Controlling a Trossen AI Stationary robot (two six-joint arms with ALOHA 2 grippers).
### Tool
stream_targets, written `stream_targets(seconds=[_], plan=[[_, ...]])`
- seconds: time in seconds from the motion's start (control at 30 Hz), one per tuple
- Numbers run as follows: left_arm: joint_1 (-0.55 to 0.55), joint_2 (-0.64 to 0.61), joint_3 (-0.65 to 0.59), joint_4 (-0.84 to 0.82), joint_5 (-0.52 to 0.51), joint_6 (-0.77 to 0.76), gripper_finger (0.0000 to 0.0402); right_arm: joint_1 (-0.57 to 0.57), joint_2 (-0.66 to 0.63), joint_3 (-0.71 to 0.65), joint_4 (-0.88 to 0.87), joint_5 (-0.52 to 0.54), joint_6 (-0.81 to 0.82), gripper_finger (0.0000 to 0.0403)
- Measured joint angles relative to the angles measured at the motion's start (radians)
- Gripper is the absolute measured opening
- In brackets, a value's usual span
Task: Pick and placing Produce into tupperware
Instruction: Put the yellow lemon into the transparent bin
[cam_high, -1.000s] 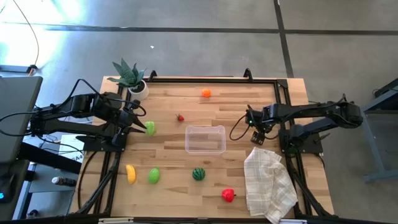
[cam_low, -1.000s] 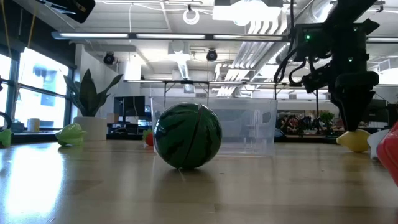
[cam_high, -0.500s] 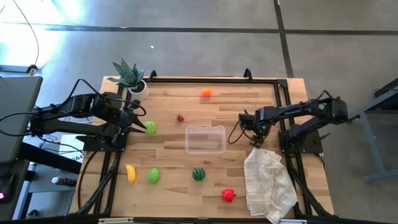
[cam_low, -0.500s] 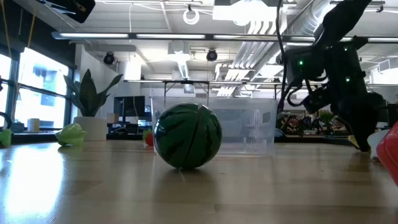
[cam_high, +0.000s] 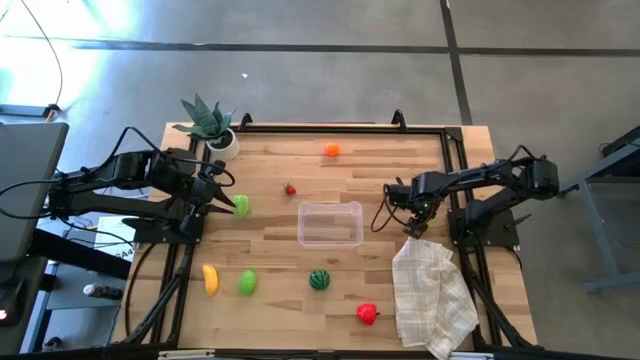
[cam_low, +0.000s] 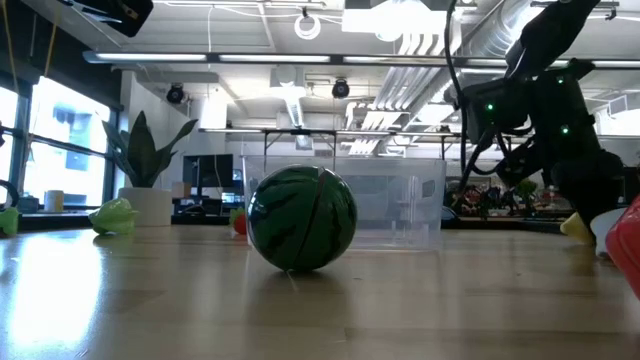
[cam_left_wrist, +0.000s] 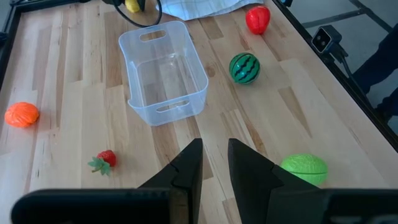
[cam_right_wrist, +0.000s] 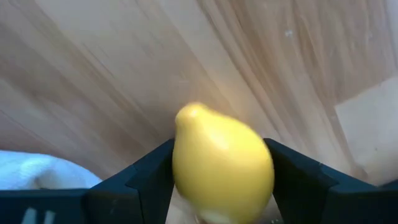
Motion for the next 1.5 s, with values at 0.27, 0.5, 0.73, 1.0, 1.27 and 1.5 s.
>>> stream_targets(seconds=[0.27, 0.5, 0.73, 1.0, 1.27, 1.5], plan=[[0.0, 0.0, 0.0, 0.0, 0.0, 0.0, 0.0067, 0.0, 0.0, 0.0, 0.007, 0.0, -0.002, 0.0225], [0.0, 0.0, 0.0, 0.0, 0.0, 0.0, 0.0067, 0.0, 0.0, 0.0, 0.01, 0.0, -0.002, 0.0225], [0.0, 0.0, 0.0, 0.0, 0.0, 0.0, 0.0067, 0.0, 0.0, 0.001, 0.01, 0.0, 0.01, 0.0224], [0.0, 0.0, 0.0, 0.0, 0.0, 0.0, 0.0067, 0.0, 0.0, 0.002, 0.011, 0.0, 0.017, 0.0218], [0.0, 0.0, 0.0, 0.0, 0.0, 0.0, 0.0067, 0.0, 0.0, 0.002, 0.015, -0.012, 0.025, 0.0194], [0.0, 0.0, 0.0, 0.0, 0.0, 0.0, 0.0067, 0.001, 0.0, 0.004, 0.018, -0.024, 0.028, 0.0192]])
